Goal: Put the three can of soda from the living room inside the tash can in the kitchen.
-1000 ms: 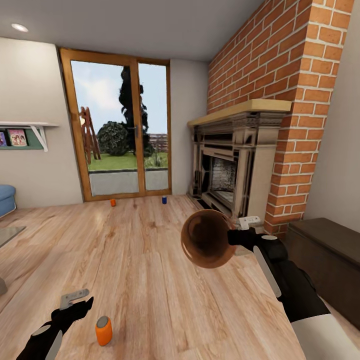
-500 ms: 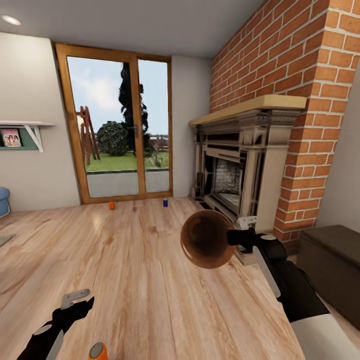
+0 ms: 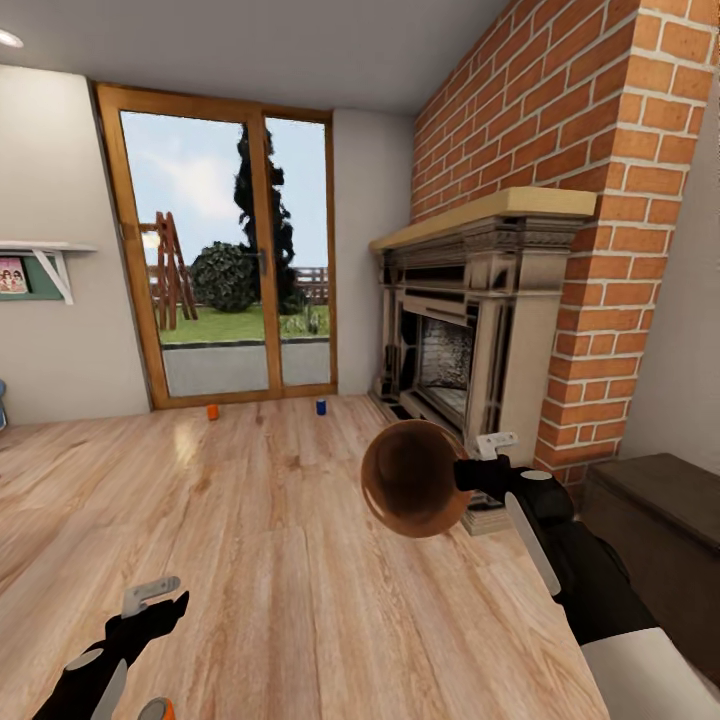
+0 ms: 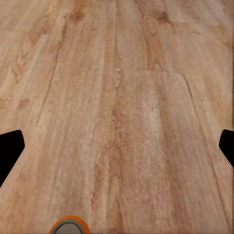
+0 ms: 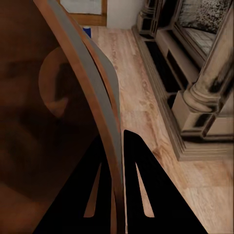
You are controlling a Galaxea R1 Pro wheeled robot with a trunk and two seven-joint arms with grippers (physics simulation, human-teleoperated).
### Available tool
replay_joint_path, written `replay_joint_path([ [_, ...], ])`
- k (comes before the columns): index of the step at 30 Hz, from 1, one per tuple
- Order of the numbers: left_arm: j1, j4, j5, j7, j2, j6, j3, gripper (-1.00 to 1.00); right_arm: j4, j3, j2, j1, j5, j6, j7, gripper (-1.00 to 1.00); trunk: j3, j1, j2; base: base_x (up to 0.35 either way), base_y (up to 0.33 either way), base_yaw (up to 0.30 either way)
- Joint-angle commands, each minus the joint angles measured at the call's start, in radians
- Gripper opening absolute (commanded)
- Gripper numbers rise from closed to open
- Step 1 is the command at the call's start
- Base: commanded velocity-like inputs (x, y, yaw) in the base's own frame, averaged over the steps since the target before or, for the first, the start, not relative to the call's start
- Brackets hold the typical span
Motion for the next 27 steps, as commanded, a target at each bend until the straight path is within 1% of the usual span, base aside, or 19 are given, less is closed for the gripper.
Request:
replay_joint_path([
  [1,0.000,-0.001,0.001,0.000,0.000,0.000,0.000,1.00,-0.001,0.000,0.000,-0.001,-0.011,0.000,0.004,-1.00,0.000,0.000,0.000,0.002,-0.053,0.000],
  [15,0.000,-0.007,0.004,0.000,0.000,0.000,0.001,1.00,0.000,0.000,0.001,-0.001,-0.011,0.000,0.004,-1.00,0.000,0.000,0.000,0.000,-0.012,0.000],
  [24,0.000,-0.007,0.004,0.000,0.000,0.001,0.002,1.00,0.000,0.002,0.002,-0.001,-0.010,0.000,0.004,-1.00,-0.035,0.004,-0.002,0.000,0.000,0.000],
  [25,0.000,-0.007,0.004,0.000,0.000,0.001,0.001,1.00,0.001,0.011,0.001,-0.001,-0.010,0.000,0.003,-1.00,-0.038,0.004,-0.002,0.000,0.000,0.000],
  [27,0.000,-0.006,0.004,0.000,0.000,0.001,0.001,1.00,0.001,0.016,0.001,-0.001,-0.009,0.000,0.002,-1.00,-0.046,0.005,-0.003,0.000,0.000,0.000],
])
